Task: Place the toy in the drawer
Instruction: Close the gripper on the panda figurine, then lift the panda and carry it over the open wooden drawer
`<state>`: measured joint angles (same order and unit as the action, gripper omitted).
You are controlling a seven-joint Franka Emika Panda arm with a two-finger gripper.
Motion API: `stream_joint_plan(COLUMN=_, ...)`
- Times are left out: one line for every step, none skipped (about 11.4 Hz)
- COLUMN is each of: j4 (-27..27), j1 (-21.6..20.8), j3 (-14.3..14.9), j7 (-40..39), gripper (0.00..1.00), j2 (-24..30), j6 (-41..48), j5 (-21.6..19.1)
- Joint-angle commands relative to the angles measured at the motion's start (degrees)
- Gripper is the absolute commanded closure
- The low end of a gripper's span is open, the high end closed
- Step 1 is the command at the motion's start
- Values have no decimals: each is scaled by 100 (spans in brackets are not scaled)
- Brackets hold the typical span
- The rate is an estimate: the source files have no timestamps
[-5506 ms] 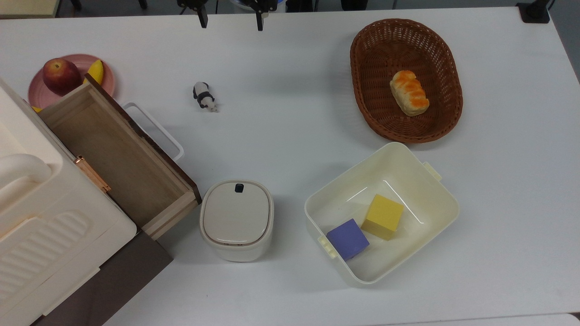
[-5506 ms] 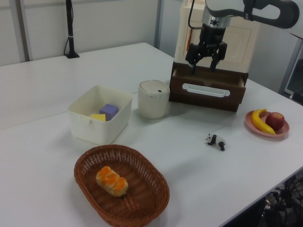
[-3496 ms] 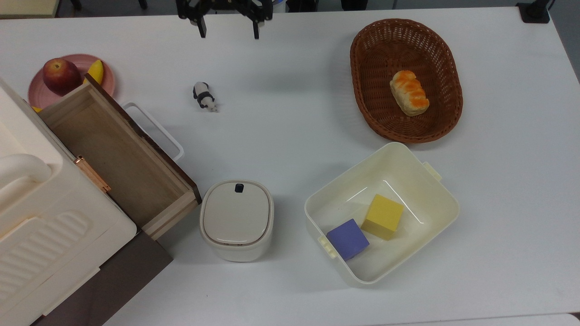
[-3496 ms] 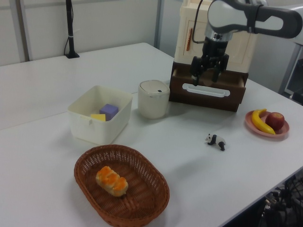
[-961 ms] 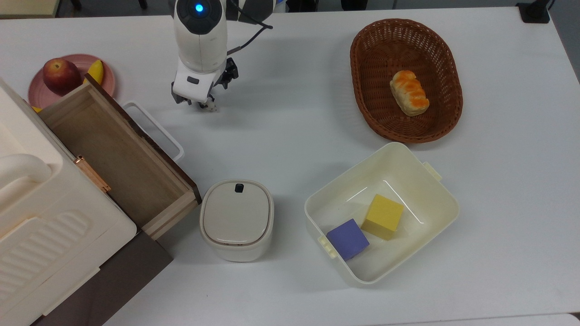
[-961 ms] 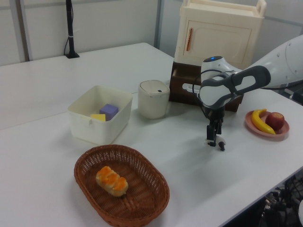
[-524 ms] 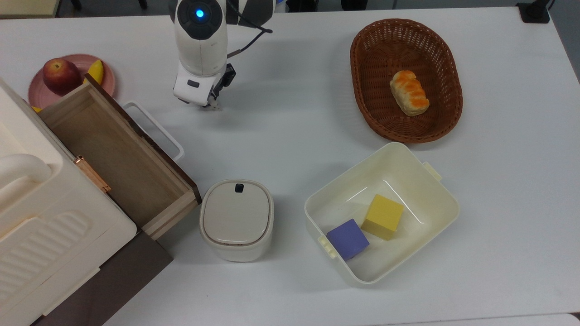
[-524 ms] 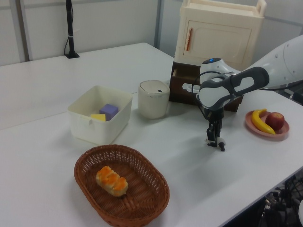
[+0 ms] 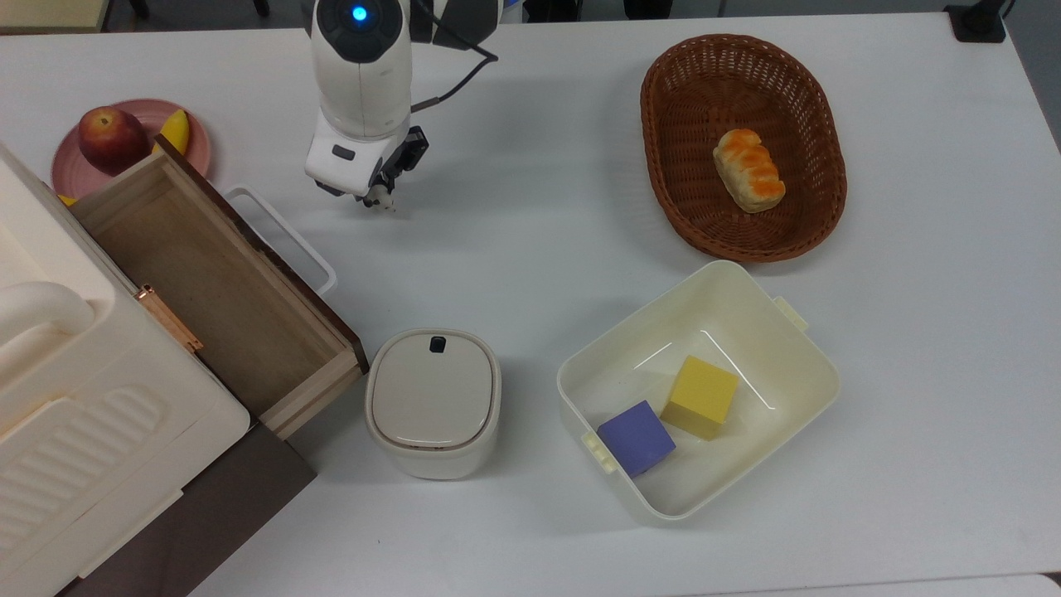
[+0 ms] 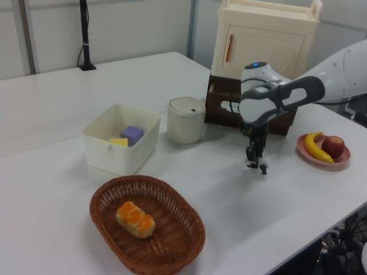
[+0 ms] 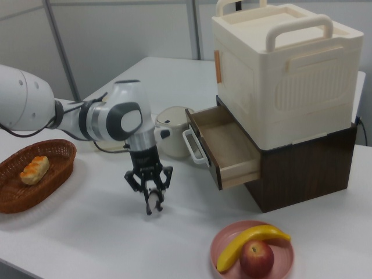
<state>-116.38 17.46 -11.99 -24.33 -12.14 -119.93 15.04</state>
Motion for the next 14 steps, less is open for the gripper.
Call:
stream_joint_plan(j4=518, j1=-321, j3=-5, j7=647, gripper=87, j2=-43, j6=-47, j5=-88)
stream_joint_plan(j4=659, j1=-383, j3=-14, j7=745, gripper=87, j2=-43, j6=-39, j5=-176)
stream_joint_plan(j4=851, j1=-445, j3=-14, j7=963, gripper=87, j2=-34, j6=-30, j5=-299)
stream_joint_plan(j4=1080, j1=-471, j3=-14, j7=1235, gripper=87, j2=-25, j6=-30, j5=-430)
stream_joint_plan(j4=1326, j1=-532, j3=-14, j7=1482, gripper=87, j2=-25, j6=92, j5=-553)
stream_joint_plan(j4=1572, j1=-542, j3=-14, j7=1667, gripper=87, j2=-16, j6=372, j5=-598)
stream_joint_plan(j4=1774, j1=-516, j3=-5, j7=1782, gripper=87, j2=10, j6=583, j5=-651)
stream_joint_plan(j4=1959, j1=-463, j3=21, j7=1913, gripper=87, j2=19, j6=646, j5=-851)
stream_joint_plan(j4=2135, j1=-358, j3=65, j7=1993, gripper=87, j2=19, j6=647, j5=-1097)
stream_joint_plan(j4=2293, j1=-262, j3=83, j7=2011, gripper=87, j2=19, j6=656, j5=-1178)
stream_joint_plan(j4=2408, j1=-156, j3=92, j7=2020, gripper=87, j2=19, j6=656, j5=-1222)
stream_joint_plan(j4=2487, j1=-94, j3=126, j7=2012, gripper=87, j2=10, j6=647, j5=-1249)
stream_joint_plan(j4=2558, j1=-85, j3=283, j7=2011, gripper=87, j2=10, j6=603, j5=-1301)
stream_joint_plan(j4=2567, j1=-85, j3=433, j7=1994, gripper=87, j2=10, j6=594, j5=-1354)
